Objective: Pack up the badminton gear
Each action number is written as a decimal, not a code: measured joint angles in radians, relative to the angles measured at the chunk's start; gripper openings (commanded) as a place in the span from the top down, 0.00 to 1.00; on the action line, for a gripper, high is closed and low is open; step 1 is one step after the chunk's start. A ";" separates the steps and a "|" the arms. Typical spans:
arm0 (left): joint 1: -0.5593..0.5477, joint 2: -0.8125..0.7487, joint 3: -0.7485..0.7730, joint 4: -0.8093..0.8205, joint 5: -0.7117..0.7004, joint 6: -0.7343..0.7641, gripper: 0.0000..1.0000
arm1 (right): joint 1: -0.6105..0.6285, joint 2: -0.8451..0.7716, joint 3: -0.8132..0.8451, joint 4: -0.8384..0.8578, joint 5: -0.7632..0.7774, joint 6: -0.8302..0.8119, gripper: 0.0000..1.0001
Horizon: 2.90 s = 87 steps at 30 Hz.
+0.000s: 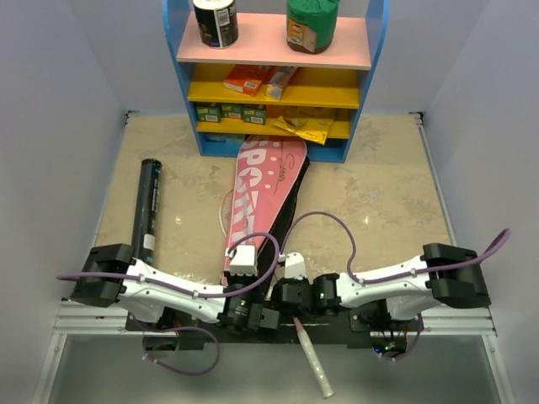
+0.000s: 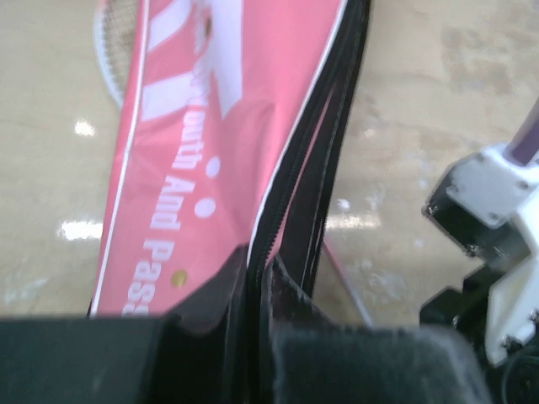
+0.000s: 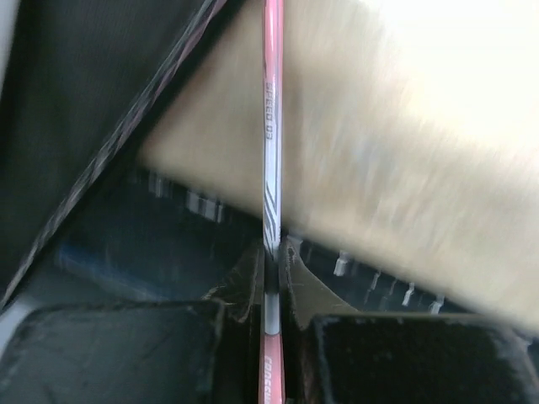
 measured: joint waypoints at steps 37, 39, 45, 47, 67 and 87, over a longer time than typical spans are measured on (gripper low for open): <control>0.184 -0.238 -0.142 0.360 0.037 0.472 1.00 | 0.264 -0.079 0.063 -0.187 0.153 0.312 0.44; 0.204 -0.299 -0.177 0.422 0.051 0.561 1.00 | 0.250 -0.058 0.056 -0.132 0.155 0.261 0.44; 0.265 -0.507 -0.296 0.630 0.153 0.858 1.00 | 0.221 -0.002 0.053 0.005 0.157 0.129 0.44; 0.277 -0.542 -0.305 0.663 0.176 0.932 1.00 | 0.203 0.024 0.053 0.035 0.157 0.092 0.44; 0.465 -0.542 -0.302 0.748 0.464 1.225 1.00 | 0.065 0.181 0.058 0.258 0.143 -0.113 1.00; 0.606 -0.491 -0.303 0.764 0.524 1.251 1.00 | 0.420 -0.138 0.059 -0.284 -0.047 0.138 1.00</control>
